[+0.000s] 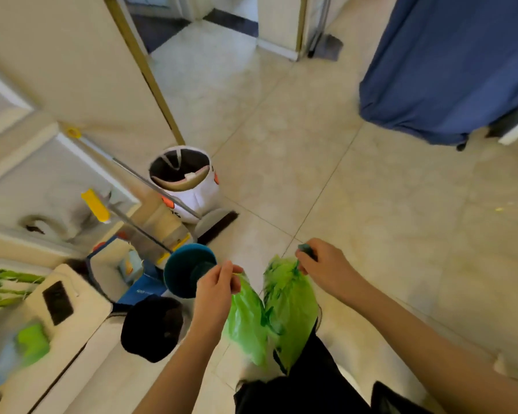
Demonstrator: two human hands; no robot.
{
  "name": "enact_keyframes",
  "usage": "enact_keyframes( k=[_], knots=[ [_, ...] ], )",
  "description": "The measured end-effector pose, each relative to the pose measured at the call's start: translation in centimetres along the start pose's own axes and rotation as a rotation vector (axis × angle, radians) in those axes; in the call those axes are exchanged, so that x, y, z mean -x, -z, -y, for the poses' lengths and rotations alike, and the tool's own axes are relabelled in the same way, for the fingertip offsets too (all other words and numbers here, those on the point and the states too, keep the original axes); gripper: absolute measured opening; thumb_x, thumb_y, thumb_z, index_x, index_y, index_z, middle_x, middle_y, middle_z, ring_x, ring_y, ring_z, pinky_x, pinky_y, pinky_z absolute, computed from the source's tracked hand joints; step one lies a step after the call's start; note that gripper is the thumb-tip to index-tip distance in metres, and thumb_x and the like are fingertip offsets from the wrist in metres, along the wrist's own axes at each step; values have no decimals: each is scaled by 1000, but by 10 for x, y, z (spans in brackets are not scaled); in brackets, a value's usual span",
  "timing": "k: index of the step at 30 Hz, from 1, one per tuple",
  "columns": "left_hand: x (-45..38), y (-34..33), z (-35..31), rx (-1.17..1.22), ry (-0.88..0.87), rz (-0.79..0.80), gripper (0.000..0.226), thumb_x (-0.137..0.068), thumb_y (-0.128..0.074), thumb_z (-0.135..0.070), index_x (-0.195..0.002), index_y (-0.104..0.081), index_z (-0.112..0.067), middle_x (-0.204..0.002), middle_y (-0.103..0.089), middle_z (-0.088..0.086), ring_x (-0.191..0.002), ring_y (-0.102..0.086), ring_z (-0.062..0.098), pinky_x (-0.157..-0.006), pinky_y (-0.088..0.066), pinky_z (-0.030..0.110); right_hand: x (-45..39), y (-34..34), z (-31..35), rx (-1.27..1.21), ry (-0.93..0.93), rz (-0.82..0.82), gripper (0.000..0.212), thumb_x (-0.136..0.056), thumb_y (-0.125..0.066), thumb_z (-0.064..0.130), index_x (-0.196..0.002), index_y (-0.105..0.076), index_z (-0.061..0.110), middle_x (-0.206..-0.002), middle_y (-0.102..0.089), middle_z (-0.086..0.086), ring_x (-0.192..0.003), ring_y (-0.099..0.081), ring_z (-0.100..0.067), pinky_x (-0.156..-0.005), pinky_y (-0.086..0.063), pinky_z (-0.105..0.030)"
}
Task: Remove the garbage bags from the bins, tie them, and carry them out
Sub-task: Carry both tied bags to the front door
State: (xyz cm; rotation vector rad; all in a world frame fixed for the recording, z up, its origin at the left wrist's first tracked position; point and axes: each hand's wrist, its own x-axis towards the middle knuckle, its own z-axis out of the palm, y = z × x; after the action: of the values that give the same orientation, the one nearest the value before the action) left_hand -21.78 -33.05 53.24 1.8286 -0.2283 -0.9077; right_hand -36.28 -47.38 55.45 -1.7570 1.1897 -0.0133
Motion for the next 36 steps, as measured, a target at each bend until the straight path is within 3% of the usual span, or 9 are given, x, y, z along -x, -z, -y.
enact_keyframes(
  k=[4,7,13,16,21,23,27,33,36],
  knots=[
    [-35,-51,-37,-33,-9,22,35,-99,-45,-21,-79,-69,-6,-59,-58,4,-57,-54,13,-70,-47,32,-29,53,-8,-22,5,-78,23,-95,-49,25,-87,-61,7,-77,-68,0,-73,-64,-19,-67,-49,-29],
    [-61,-91,-63,-58,-9,58,32,-99,-44,-21,-83,-69,-8,-64,-62,3,-61,-59,11,-73,-47,31,-54,90,-18,-56,-16,-122,21,-95,-50,23,-89,-62,7,-78,-69,0,-69,-63,-11,-59,-44,-14],
    [-119,-176,-114,-142,-66,226,31,-99,-44,-19,-81,-68,-12,-70,-69,4,-61,-64,0,-72,-47,23,-108,168,-36,-107,-83,-256,23,-96,-49,22,-90,-62,4,-81,-71,-3,-66,-60,-3,-57,-42,-10],
    [-151,-219,-140,-193,-82,356,30,-98,-46,-17,-81,-70,-11,-71,-70,6,-65,-66,4,-75,-49,24,-131,200,-44,-178,-136,-346,23,-95,-49,21,-88,-63,4,-80,-71,-2,-63,-58,-3,-53,-42,-8],
    [-200,-300,-188,-293,-88,660,30,-97,-47,-14,-80,-72,-7,-64,-66,4,-70,-64,16,-82,-56,35,-168,258,-62,-291,-280,-565,17,-94,-52,19,-86,-64,9,-74,-69,1,-67,-63,-1,-58,-44,-14],
    [-210,-331,-205,-326,-88,753,30,-96,-48,-13,-79,-72,-7,-63,-65,2,-70,-63,17,-83,-55,37,-174,279,-71,-354,-339,-685,15,-92,-53,16,-86,-65,9,-75,-70,-3,-71,-68,-9,-62,-48,-18],
    [-220,-396,-235,-332,-102,856,28,-96,-49,-12,-79,-70,-7,-67,-64,6,-68,-60,18,-78,-53,36,-173,327,-87,-454,-388,-865,17,-88,-55,13,-88,-69,3,-74,-70,-3,-85,-69,-30,-78,-52,-40],
    [-208,-497,-262,-264,-40,916,29,-99,-44,-11,-78,-63,-9,-68,-59,9,-64,-54,18,-60,-48,22,-154,394,-123,-487,-422,-1025,17,-88,-54,14,-85,-69,6,-81,-70,-7,-83,-65,-34,-64,-44,-29],
    [-195,-547,-261,-273,-55,965,29,-98,-45,-10,-75,-63,-9,-59,-63,3,-64,-54,20,-66,-46,27,-144,427,-148,-506,-410,-1074,14,-89,-54,16,-84,-67,11,-77,-67,-1,-77,-62,-25,-64,-46,-28]
  ],
)
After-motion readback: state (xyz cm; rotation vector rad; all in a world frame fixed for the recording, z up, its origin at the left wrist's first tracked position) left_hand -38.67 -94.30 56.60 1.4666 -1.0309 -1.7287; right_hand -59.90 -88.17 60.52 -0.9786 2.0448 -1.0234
